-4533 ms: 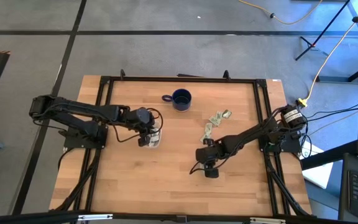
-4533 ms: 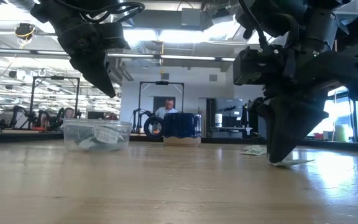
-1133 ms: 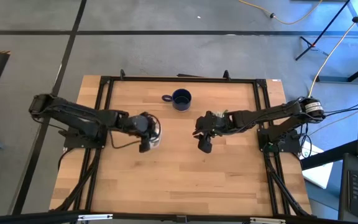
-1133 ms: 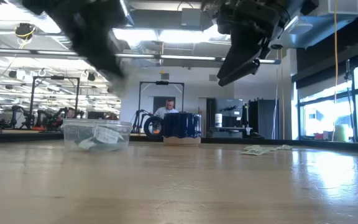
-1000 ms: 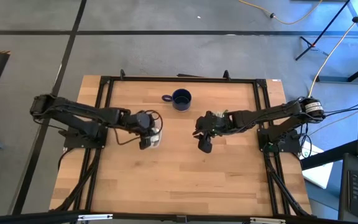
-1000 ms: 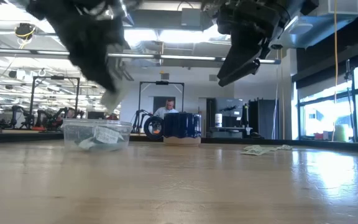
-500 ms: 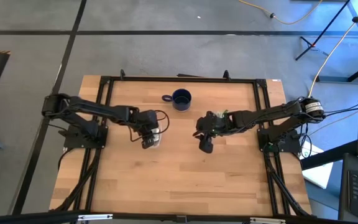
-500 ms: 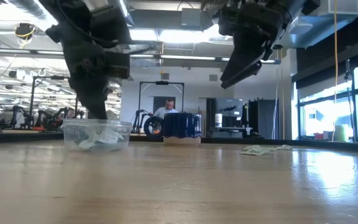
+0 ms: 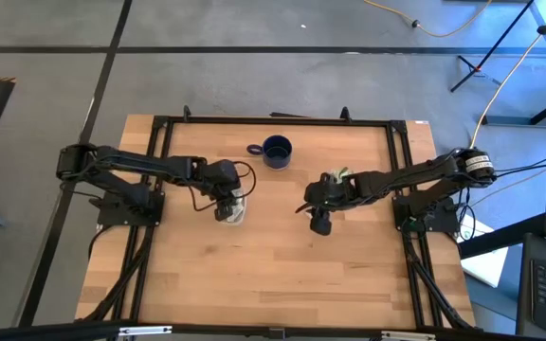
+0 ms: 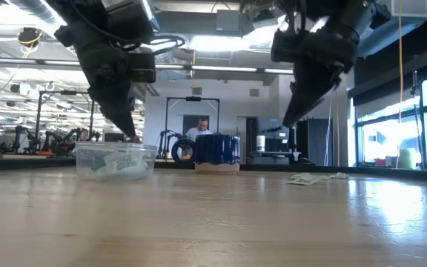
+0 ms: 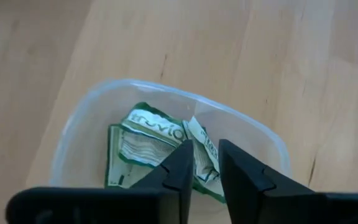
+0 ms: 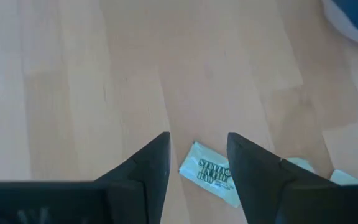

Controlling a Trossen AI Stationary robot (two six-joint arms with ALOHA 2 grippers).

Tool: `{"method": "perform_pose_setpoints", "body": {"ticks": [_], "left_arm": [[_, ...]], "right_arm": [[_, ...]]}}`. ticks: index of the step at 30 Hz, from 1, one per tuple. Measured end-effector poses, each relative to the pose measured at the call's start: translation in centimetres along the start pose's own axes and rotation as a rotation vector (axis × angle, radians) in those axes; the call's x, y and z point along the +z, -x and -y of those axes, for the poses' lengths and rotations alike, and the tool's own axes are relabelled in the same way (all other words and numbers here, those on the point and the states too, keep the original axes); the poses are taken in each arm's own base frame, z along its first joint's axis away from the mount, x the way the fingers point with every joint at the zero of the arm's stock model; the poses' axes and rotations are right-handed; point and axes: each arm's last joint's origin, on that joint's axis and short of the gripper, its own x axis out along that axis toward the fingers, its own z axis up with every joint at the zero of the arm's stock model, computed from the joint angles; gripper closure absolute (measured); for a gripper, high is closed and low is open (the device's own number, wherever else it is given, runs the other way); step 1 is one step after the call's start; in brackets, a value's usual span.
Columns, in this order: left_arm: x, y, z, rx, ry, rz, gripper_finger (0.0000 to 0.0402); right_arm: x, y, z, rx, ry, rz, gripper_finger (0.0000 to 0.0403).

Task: Pick and place Stevia / Truvia into bins
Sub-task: Put the white stevia packet into the transparent container

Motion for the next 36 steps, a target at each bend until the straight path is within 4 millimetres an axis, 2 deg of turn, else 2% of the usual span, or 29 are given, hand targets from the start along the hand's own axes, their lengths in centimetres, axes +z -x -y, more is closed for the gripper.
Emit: {"method": "perform_pose_setpoints", "body": {"ticks": [8, 14, 22, 27, 36], "left_arm": [[0.4, 2.2, -0.1, 0.086, -0.015, 0.125, 0.0316], [1.0, 3.3, 0.2, 0.068, -0.047, 0.221, 0.0321], [1.0, 3.4, 0.2, 0.067, -0.048, 0.227, 0.0323], [1.0, 3.4, 0.2, 0.067, -0.047, 0.227, 0.0324], [1.0, 3.4, 0.2, 0.067, -0.047, 0.227, 0.0325]], "right_arm": [[-2.2, -1.7, 0.4, 0.004, 0.078, 0.022, 0.0255], [-3.6, -2.8, 0.6, 0.019, 0.119, 0.089, 0.0263], [-5.4, -3.6, 1.0, 0.019, 0.112, 0.088, 0.0283], [-5.5, -4.0, 1.0, 0.023, 0.109, 0.106, 0.0291], [-6.4, -6.5, 0.9, 0.007, 0.093, 0.036, 0.0294]]}}
